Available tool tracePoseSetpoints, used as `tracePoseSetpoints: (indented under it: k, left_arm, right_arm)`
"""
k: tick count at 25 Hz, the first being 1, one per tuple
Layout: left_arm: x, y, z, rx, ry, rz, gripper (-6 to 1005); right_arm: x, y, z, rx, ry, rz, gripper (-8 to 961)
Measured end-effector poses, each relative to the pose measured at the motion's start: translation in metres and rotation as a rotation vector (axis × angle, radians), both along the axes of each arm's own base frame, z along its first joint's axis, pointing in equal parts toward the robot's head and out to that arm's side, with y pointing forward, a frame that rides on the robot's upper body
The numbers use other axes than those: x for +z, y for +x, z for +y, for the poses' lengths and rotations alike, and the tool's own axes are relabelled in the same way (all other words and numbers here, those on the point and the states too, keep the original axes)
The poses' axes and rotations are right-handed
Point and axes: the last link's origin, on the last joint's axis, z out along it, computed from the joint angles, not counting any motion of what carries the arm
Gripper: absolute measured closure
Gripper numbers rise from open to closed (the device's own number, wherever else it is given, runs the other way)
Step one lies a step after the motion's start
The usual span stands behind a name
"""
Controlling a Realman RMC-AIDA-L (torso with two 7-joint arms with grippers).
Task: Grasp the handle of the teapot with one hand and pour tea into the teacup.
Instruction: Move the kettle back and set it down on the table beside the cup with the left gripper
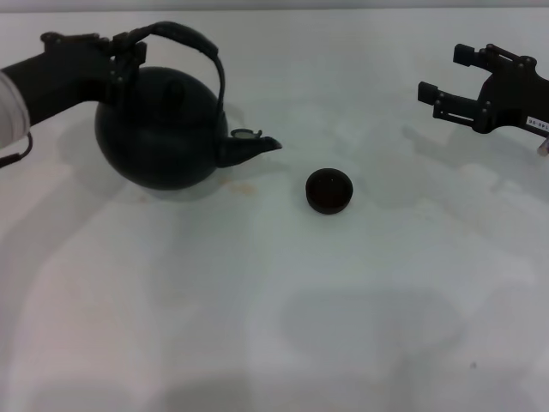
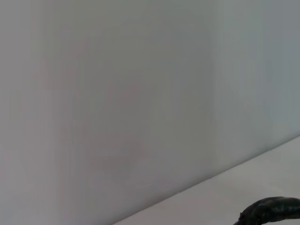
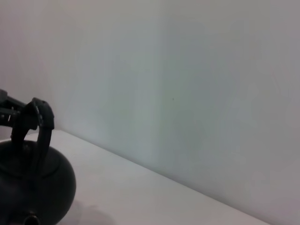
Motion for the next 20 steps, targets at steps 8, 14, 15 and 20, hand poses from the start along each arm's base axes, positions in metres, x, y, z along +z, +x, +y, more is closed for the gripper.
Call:
tracePoseSetpoints:
  k: [8,14,15,20]
  left_arm:
    - [-0.006,-0.036,-0.013,-0.032,0.067,-0.076,843]
    - [-0.010,-0.053,-0.024,-0.055,0.115,-0.134,844]
    - [-0.012,-0.056,-0.026,-0.051,0.117,-0.142,844]
    - [-0.016,-0.068,-0.033,-0.045,0.131,-0.160,845]
  right_arm:
    - [0.000,0.000,0.000,-0.005,-0.002,0.003,103]
    - [0.000,0.001,-0.001,-0.008,-0.004,0.003,103]
    - [0.000,0.001,-0.001,-0.008,-0.004,0.003,103]
    - [0.000,0.000,0.001,-0.007,-0.003,0.000,103]
